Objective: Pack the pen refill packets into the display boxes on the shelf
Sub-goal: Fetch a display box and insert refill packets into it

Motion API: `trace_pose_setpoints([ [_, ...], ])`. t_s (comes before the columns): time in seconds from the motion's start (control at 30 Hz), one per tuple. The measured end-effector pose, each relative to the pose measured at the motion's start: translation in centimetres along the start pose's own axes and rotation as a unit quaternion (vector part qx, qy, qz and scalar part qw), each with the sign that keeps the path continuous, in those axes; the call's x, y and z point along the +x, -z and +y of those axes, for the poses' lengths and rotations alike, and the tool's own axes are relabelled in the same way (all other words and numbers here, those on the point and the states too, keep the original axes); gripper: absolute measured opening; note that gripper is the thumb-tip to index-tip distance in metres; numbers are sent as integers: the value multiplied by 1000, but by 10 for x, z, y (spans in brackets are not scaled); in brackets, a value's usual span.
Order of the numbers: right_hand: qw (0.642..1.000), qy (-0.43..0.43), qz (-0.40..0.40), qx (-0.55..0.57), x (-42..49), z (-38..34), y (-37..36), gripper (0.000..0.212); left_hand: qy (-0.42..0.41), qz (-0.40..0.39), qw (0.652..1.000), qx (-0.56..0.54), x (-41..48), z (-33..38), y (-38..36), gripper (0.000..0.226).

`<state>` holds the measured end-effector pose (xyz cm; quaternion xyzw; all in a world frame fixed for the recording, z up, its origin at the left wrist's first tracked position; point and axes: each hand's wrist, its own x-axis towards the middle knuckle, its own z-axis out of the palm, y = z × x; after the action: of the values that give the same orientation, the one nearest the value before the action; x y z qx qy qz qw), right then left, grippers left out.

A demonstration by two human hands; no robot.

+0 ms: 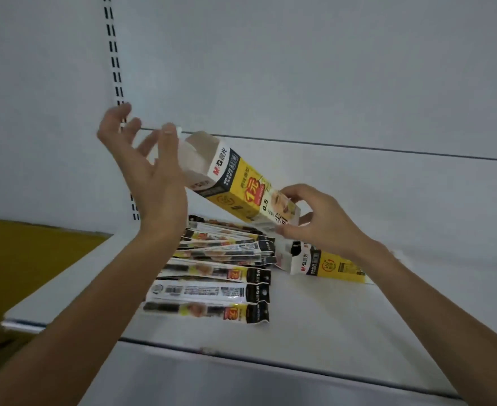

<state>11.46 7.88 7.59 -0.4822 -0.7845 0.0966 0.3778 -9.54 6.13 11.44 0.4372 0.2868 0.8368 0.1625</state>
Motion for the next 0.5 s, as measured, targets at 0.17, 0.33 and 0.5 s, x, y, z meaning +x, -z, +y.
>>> trace_pose_setpoints([
  [0.17, 999, 15, -33, 8, 34, -31, -47, 52, -253, -148, 903, 314, 53, 6, 71, 15],
  [0.33, 996, 12, -75, 41, 57, -58, -84, 45, -176, -267, 883, 344, 92, 3, 124, 12],
  [0.5, 989, 1, -103, 110, 73, -85, -113, 40, -153, -318, 889, 291, 108, -6, 149, 46],
])
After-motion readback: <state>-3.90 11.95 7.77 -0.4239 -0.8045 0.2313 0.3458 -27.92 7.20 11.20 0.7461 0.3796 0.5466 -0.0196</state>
